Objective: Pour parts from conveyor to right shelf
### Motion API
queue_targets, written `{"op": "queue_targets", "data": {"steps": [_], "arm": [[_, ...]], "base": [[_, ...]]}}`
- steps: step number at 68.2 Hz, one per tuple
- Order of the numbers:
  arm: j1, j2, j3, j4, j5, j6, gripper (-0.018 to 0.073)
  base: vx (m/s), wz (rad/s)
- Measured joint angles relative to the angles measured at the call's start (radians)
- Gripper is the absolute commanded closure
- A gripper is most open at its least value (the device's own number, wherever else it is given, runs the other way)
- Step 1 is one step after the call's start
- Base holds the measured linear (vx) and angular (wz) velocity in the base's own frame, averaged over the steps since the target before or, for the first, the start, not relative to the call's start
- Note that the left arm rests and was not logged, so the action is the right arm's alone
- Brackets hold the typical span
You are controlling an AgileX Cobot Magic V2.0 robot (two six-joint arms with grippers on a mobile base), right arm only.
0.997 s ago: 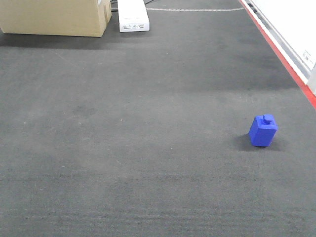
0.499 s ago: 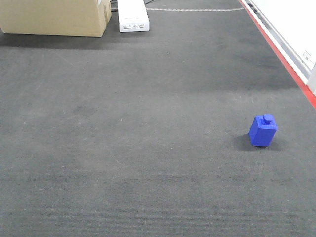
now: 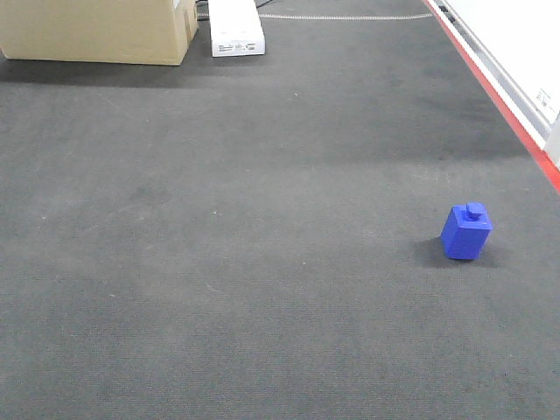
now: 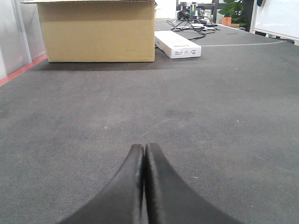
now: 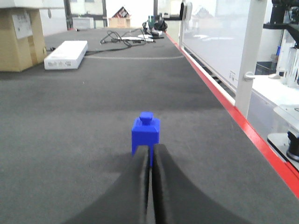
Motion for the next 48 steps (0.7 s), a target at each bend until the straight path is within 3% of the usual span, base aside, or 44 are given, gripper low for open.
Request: {"op": "queue_targets", "data": {"steps": [9, 25, 48], "arm": [[0.0, 0.0, 0.0, 0.002, -0.088, 0.0, 0.0565], [0.0, 0.0, -0.021, 0.002, -0.41, 0.0, 0.0565], [0.0, 0.056, -0.405, -0.009, -0.447, -0.069, 0.0565]], "base": [[0.0, 0.0], [0.0, 0.0], [0.0, 0.0]]}}
